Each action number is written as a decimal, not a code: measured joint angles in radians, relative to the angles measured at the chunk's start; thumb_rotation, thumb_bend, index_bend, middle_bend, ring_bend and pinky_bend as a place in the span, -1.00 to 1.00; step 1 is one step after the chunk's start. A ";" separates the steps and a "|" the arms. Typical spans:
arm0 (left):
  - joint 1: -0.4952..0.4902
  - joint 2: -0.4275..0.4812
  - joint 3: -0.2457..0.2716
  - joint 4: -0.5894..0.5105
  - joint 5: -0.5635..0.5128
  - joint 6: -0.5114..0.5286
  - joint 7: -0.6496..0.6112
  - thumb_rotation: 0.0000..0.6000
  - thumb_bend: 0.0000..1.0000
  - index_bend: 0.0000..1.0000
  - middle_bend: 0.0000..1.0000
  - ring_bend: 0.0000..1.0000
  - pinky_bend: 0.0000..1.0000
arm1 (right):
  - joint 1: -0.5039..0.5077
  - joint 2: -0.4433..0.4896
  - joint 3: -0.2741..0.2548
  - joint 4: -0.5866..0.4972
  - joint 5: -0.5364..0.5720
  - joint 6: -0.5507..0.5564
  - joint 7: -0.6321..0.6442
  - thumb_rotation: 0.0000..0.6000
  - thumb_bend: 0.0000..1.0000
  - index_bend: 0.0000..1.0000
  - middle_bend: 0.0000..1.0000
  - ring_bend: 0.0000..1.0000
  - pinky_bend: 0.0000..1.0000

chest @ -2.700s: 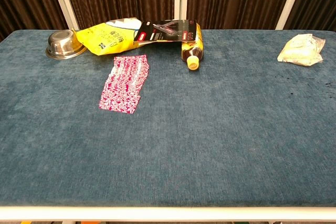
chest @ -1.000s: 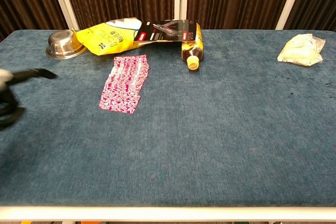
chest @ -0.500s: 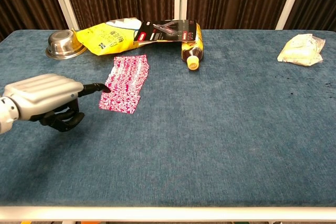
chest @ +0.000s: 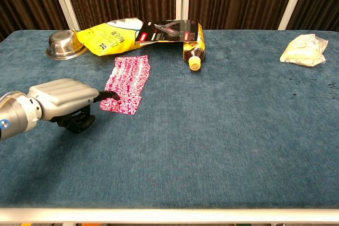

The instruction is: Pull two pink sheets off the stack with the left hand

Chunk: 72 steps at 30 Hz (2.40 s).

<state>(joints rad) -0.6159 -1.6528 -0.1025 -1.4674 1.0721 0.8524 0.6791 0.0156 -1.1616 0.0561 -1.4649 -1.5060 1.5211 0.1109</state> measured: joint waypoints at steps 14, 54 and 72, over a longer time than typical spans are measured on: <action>-0.034 0.043 0.053 -0.038 -0.130 0.027 0.061 1.00 0.28 -0.74 0.84 0.81 0.87 | 0.000 -0.004 -0.001 -0.001 -0.004 0.003 -0.004 1.00 -0.45 -1.00 -1.00 -1.00 -1.00; -0.021 0.194 0.120 -0.207 -0.053 0.214 0.018 1.00 0.29 -0.73 0.84 0.81 0.83 | 0.013 -0.011 -0.005 -0.055 -0.009 -0.012 -0.077 1.00 -0.45 -1.00 -1.00 -1.00 -1.00; -0.097 0.045 0.078 -0.059 -0.132 0.112 0.031 1.00 0.29 -0.76 0.85 0.80 0.75 | 0.018 -0.007 0.004 -0.032 0.010 -0.026 -0.024 1.00 -0.45 -1.00 -1.00 -1.00 -1.00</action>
<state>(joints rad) -0.7130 -1.6075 -0.0249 -1.5263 0.9404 0.9648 0.7098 0.0339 -1.1684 0.0599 -1.4971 -1.4956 1.4948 0.0868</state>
